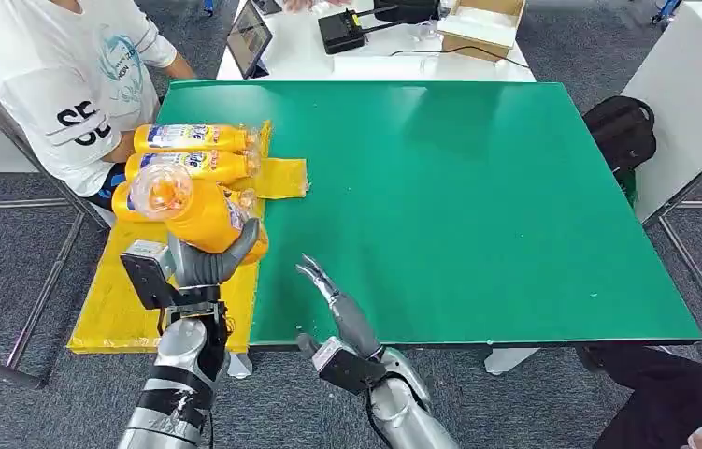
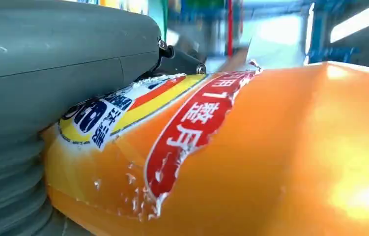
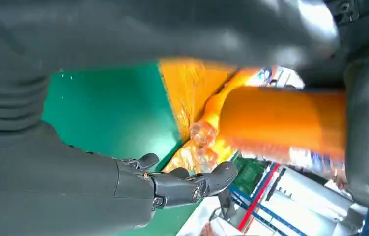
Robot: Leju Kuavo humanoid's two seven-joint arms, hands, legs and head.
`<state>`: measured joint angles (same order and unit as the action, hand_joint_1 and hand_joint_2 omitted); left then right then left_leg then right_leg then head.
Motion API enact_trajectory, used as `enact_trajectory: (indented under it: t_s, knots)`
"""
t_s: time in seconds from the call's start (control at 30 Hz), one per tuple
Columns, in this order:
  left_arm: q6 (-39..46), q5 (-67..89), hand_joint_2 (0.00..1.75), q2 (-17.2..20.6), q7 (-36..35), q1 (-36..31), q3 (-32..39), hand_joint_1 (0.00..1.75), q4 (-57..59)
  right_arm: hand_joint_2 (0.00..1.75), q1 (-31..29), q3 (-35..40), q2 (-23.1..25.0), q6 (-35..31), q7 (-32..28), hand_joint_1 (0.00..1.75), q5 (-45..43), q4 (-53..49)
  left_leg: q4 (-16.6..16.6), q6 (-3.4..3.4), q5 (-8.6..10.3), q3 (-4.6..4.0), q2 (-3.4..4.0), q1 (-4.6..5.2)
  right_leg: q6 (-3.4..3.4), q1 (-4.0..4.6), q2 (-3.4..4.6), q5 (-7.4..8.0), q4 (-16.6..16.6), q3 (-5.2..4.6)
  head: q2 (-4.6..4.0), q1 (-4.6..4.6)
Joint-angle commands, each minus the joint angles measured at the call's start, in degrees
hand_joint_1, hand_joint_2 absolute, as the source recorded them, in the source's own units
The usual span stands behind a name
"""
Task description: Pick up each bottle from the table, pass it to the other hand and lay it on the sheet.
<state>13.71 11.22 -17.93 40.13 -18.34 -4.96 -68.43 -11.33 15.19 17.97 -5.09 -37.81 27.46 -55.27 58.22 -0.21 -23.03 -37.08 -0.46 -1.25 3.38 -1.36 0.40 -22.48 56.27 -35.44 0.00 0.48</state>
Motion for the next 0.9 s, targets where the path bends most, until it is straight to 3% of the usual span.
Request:
enact_trajectory:
  t_s: [0.03, 0.33, 0.4, 0.47, 0.5, 0.57, 0.63, 0.7, 0.73, 0.77, 0.87, 0.9]
  knots:
    - [24.6, 19.6, 1.75, 9.7, -0.1, -8.5, 2.7, 1.75, 17.1, 0.0, 0.9, -2.7, -3.3, -2.8, -2.2, 0.0, -5.5, -9.3, -0.1, 0.04, -0.08, 0.42, 0.09, 0.01, -0.21, 0.04, 0.01, -0.08, -0.1, 0.36, 0.0, -0.02]
    - [26.3, 22.3, 1.75, 9.7, -0.1, -8.7, 3.4, 1.75, 18.8, 0.0, 1.3, -2.5, -3.1, -3.9, -2.2, 0.0, -6.2, -10.8, -0.1, 0.06, -0.06, 0.24, 0.02, -0.02, -0.12, 0.04, -0.08, -0.08, 0.0, 0.2, 0.0, 0.02]
    - [26.3, 35.9, 1.75, 7.7, -0.1, -9.1, 12.5, 1.75, 20.2, 0.0, 2.8, -1.5, -3.9, -6.7, -2.2, 0.0, -8.9, -15.1, 0.0, 0.06, -0.1, 0.3, 0.05, -0.02, -0.15, 0.05, -0.05, -0.11, 0.0, 0.25, 0.0, 0.0]
    - [26.3, 58.3, 1.75, 5.7, -0.2, -9.8, 26.3, 1.75, 20.1, 0.0, 4.5, -0.1, -5.1, -11.0, -2.2, 0.0, -12.0, -22.0, 0.0, 0.08, -0.16, 0.43, 0.08, 0.0, -0.2, 0.05, -0.05, -0.17, 0.0, 0.36, 0.0, 0.0]
    - [26.3, 66.8, 1.75, 5.0, -1.0, -9.8, 30.2, 1.75, 18.4, 0.0, 5.2, 0.5, -5.5, -12.9, -2.2, 0.0, -13.5, -25.0, 0.0, 0.06, -0.16, 0.38, 0.13, -0.02, -0.2, 0.06, 0.03, -0.14, 0.0, 0.3, 0.0, 0.0]
    - [26.3, 72.9, 1.75, 6.0, -3.5, -10.2, 31.3, 1.75, 19.8, 0.0, 6.4, 0.1, -5.6, -15.0, -2.2, 0.0, -15.4, -29.5, 0.0, 0.04, -0.07, 0.1, 0.11, -0.01, -0.11, 0.04, 0.06, -0.05, 0.0, 0.05, 0.0, 0.02]
    - [26.3, 77.5, 1.75, 7.0, -7.6, -10.2, 29.9, 1.75, 20.3, 0.0, 7.2, -0.2, -5.7, -17.6, -2.2, 0.0, -17.0, -33.6, 0.0, 0.04, -0.09, 0.13, 0.14, 0.0, -0.12, 0.03, 0.04, -0.07, 0.0, 0.04, 0.0, 0.0]
    - [26.3, 78.8, 1.75, 10.8, -16.0, -9.7, 21.4, 1.75, 22.2, 0.0, 7.7, -1.2, -5.5, -19.5, -2.2, 0.0, -18.4, -35.9, 0.0, 0.06, -0.14, 0.24, 0.16, 0.01, -0.2, 0.03, 0.01, -0.15, 0.1, 0.09, 0.0, 0.02]
    - [26.3, 78.8, 1.75, 14.4, -23.5, -9.2, 12.1, 1.75, 22.4, 0.0, 7.7, -1.6, -5.4, -19.4, -2.2, 0.0, -18.9, -35.7, 0.0, 0.04, -0.09, 0.15, 0.2, 0.0, -0.16, 0.03, 0.08, -0.1, 0.0, -0.02, 0.0, 0.0]
    - [26.3, 78.0, 1.75, 14.4, -23.9, -9.7, 12.0, 1.75, 24.1, 0.0, 7.7, -2.1, -5.3, -19.3, -2.2, 0.0, -19.3, -35.5, 0.0, 0.05, -0.12, 0.24, 0.17, -0.01, -0.2, 0.05, 0.05, -0.14, 0.0, 0.07, 0.0, 0.0]
    - [26.3, 78.8, 1.75, 21.4, -37.1, -13.6, -5.9, 1.75, 32.3, 0.0, 6.8, -2.6, -4.9, -18.8, -2.2, 0.0, -20.1, -33.5, 0.0, 0.06, -0.11, 0.33, 0.03, -0.04, -0.23, 0.08, -0.09, -0.17, 0.0, 0.21, 0.0, -0.02]
    - [26.3, 78.8, 1.75, 21.4, -37.0, -14.2, -6.0, 1.75, 34.2, 0.0, 7.5, -2.9, -5.1, -18.3, -2.2, 0.0, -20.3, -34.1, 0.0, 0.04, -0.06, 0.22, 0.03, -0.04, -0.19, 0.08, -0.08, -0.12, 0.0, 0.1, 0.0, 0.0]
